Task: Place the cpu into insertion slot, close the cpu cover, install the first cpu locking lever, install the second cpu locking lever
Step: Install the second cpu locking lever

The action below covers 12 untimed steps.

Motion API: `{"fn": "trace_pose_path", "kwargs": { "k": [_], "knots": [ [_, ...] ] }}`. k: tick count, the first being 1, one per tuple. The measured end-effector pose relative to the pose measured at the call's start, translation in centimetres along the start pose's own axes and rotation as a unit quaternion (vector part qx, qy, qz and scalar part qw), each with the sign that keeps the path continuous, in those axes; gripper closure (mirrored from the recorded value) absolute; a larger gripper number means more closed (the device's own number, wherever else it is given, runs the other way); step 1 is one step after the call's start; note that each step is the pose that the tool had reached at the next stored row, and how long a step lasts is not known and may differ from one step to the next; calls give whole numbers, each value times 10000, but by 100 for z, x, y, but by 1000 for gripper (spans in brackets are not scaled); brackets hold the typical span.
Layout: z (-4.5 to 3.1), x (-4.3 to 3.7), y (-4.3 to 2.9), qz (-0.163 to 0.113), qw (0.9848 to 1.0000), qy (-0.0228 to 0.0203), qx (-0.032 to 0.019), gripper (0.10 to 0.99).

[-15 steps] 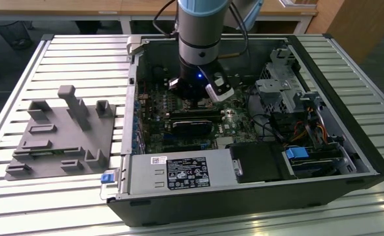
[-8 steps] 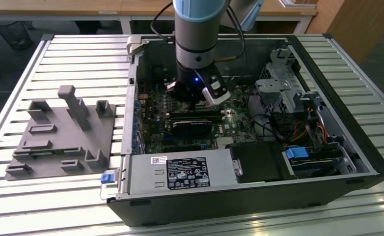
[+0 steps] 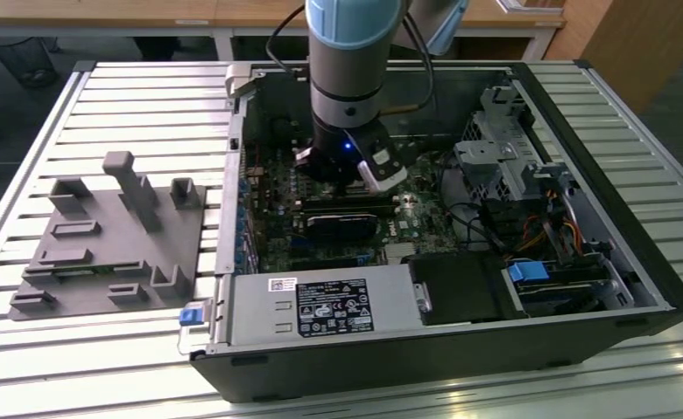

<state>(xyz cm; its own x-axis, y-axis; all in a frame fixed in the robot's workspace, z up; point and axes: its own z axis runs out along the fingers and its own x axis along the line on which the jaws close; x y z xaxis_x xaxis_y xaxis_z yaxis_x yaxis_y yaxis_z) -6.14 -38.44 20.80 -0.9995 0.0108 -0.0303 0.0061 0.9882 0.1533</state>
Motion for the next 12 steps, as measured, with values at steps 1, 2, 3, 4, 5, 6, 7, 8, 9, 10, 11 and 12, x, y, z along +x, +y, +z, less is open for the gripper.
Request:
{"fn": "trace_pose_path", "kwargs": {
  "k": [1, 2, 3, 4, 5, 6, 7, 8, 9, 10, 11, 12],
  "knots": [
    [-1, 13, -9, 0, 10000, 0, -3, 980],
    [-1, 30, -17, -1, 10000, 0, -7, 980],
    [0, 51, -23, -1, 10000, 0, -9, 980],
    [1, 76, -26, -2, 10000, 0, -12, 980],
    [2, 102, -28, -1, 10000, 1, -13, 980],
    [6, 122, -31, -1, 10000, 0, -15, 980],
    [14, 132, -33, -1, 10000, 0, -16, 980],
    [22, 139, -37, 0, 10000, 1, -18, 980],
    [30, 140, -41, -1, 10000, 1, -25, 980],
    [36, 142, -45, 0, 10000, 1, -37, 980],
    [41, 144, -50, 0, 10000, 1, -54, 980],
    [46, 147, -53, 1, 10000, 1, -71, 980]
  ]
}}
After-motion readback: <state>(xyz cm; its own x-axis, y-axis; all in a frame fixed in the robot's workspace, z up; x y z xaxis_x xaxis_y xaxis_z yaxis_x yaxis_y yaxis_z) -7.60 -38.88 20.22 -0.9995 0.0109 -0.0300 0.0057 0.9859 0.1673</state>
